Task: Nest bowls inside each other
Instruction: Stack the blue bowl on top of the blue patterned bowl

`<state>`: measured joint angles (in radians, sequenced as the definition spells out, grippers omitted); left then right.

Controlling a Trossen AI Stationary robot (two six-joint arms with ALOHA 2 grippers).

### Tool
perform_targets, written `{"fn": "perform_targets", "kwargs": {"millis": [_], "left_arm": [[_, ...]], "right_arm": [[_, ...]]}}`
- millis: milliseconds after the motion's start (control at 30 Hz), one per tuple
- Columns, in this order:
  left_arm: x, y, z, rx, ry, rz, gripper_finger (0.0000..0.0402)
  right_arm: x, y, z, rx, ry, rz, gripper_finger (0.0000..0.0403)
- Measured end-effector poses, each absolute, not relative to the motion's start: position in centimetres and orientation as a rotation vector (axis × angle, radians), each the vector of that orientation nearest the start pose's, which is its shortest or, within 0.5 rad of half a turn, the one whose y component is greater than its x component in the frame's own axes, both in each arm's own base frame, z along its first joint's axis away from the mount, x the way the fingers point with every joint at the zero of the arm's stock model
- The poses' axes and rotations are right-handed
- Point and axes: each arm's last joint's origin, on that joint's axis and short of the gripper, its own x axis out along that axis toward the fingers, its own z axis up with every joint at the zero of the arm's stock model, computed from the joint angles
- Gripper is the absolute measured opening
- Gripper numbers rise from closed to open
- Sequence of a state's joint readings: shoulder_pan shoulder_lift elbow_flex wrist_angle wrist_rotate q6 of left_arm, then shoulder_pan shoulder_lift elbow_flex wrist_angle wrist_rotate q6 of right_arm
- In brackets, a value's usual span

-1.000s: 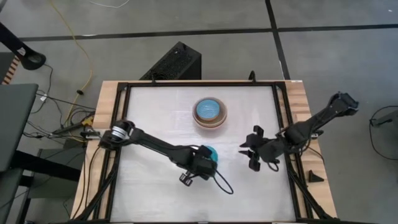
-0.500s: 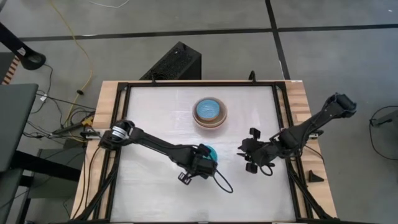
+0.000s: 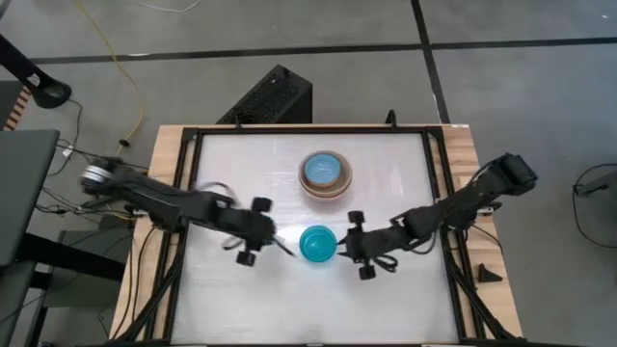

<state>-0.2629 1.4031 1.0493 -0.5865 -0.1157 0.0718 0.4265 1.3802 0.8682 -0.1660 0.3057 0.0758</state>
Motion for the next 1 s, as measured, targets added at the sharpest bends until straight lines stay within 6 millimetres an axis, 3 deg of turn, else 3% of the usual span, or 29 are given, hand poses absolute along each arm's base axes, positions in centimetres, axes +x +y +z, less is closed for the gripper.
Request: {"fn": "perform_targets", "kwargs": {"millis": [200, 400, 767, 1000], "left_arm": [[19.8, -5.2, 23.1, 0.014, 0.474, -0.123, 0.0126], [15.1, -3.7, 19.6, -0.083, 0.209, -0.049, 0.0126], [12.4, -2.6, 15.0, -0.137, 0.175, 0.075, 0.0126], [12.3, -2.6, 14.7, -0.116, 0.207, 0.082, 0.0126]], "right_arm": [[29.4, 11.3, 21.5, -0.286, 0.709, 0.159, 0.0146], [32.2, 11.5, 20.6, -0.271, 0.831, 0.242, 0.0146], [35.4, 13.0, 19.0, -0.38, 1.094, 0.272, 0.0146], [36.6, 13.4, 17.1, -0.41, 1.172, 0.27, 0.0145]]}}
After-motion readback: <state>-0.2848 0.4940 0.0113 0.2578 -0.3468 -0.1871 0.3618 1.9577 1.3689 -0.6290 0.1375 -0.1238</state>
